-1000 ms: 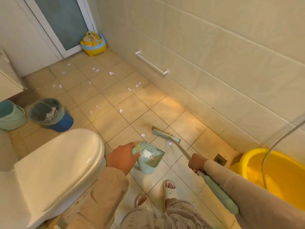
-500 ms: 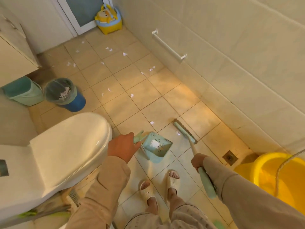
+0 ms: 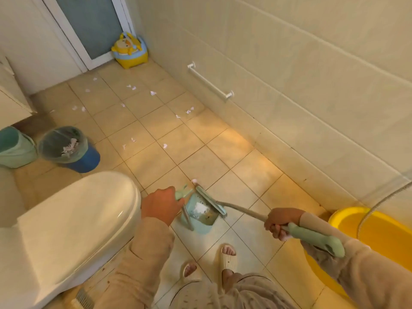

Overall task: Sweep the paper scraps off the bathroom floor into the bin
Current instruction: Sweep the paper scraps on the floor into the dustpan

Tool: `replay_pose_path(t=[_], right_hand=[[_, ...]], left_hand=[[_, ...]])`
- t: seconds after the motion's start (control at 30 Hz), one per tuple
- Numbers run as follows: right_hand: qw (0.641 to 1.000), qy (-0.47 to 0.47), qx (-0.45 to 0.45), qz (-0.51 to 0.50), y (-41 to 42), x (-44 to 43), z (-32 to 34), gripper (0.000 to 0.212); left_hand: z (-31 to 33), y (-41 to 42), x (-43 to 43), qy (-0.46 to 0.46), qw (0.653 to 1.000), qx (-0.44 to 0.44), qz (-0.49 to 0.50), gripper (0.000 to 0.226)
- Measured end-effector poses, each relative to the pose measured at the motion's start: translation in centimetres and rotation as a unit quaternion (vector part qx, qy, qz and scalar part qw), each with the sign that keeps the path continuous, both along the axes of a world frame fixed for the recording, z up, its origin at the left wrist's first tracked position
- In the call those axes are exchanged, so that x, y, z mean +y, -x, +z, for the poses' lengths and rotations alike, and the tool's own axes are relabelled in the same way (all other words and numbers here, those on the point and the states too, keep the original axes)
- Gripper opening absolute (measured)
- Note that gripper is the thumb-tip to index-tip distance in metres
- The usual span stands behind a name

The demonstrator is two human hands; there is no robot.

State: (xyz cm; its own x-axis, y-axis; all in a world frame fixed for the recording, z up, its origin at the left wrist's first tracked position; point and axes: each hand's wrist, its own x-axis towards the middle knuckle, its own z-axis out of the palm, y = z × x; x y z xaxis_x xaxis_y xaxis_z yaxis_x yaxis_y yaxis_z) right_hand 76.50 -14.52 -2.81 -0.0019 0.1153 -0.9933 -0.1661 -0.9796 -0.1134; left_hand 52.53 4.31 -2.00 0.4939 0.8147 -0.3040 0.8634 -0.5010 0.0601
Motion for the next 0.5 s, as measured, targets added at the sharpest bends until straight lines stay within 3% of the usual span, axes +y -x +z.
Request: replay_pose_path(t=[0.23, 0.5], right_hand=[[0.992, -0.005, -0.081, 0.097, -0.2, 3.7, 1.3, 0.041], [0.958, -0.058, -0.148, 0.239, -3.9, 11.4, 1.6, 0.038]], left_hand=[[0.5, 1.3, 0.2, 0.011, 0.999, 0.001, 0.037, 0.04], [0.8, 1.4, 0.3, 0.02, 0.98, -0.011, 0.199, 0.042]])
